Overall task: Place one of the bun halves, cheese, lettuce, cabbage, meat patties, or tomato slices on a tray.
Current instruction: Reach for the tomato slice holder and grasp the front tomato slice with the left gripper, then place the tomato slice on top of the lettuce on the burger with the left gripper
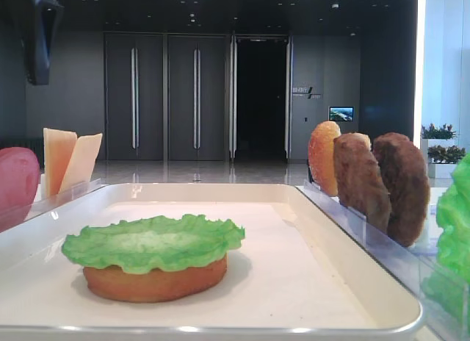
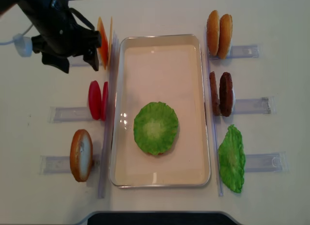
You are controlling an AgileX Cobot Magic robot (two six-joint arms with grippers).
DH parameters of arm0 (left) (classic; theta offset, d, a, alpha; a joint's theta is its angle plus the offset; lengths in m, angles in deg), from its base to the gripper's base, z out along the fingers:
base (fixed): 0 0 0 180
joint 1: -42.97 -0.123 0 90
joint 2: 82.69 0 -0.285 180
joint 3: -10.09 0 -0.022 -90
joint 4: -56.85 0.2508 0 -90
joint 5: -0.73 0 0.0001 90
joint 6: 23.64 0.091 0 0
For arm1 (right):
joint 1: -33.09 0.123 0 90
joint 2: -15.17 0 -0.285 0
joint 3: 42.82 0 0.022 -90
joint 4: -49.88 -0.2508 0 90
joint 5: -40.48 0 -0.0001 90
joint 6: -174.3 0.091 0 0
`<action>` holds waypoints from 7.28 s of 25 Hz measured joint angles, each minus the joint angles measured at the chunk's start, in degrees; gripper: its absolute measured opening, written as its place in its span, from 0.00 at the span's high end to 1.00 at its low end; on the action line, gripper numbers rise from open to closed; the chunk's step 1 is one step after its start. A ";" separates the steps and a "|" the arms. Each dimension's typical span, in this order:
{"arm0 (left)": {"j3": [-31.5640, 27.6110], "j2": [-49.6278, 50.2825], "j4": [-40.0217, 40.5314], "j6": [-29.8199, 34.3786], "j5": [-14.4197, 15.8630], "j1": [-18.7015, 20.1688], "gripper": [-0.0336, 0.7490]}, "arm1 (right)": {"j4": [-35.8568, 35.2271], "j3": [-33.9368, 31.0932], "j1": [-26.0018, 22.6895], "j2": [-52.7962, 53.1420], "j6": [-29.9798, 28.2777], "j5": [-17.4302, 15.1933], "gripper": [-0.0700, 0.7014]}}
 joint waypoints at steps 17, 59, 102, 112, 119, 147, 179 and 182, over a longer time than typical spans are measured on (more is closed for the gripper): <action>0.00 6.07 1.46 -6.18 -0.96 7.69 0.14 | 0.00 0.00 0.00 0.00 0.00 0.00 0.31; 0.05 13.24 3.91 -4.13 4.17 7.69 0.89 | 0.00 0.00 0.00 0.00 0.00 0.00 0.31; -14.79 -4.18 -36.15 17.37 -14.64 7.86 0.89 | 0.00 0.00 0.00 0.00 0.00 0.00 0.31; -15.96 3.57 -48.92 29.85 -16.98 8.71 0.89 | 0.00 0.00 0.00 0.00 0.00 0.00 0.31; -15.96 6.37 -52.35 32.98 -17.54 9.03 0.89 | 0.00 0.00 0.00 0.00 0.00 0.00 0.31; -15.96 8.55 -52.78 32.58 -16.50 9.03 0.89 | 0.00 0.00 0.00 0.00 0.00 0.00 0.31; -15.96 7.23 -49.70 30.52 -14.91 9.03 0.89 | 0.00 0.00 0.00 0.00 0.00 0.00 0.31; -15.96 7.76 -49.70 30.52 -15.02 9.03 0.89 | 0.00 0.00 0.00 0.00 0.00 0.00 0.31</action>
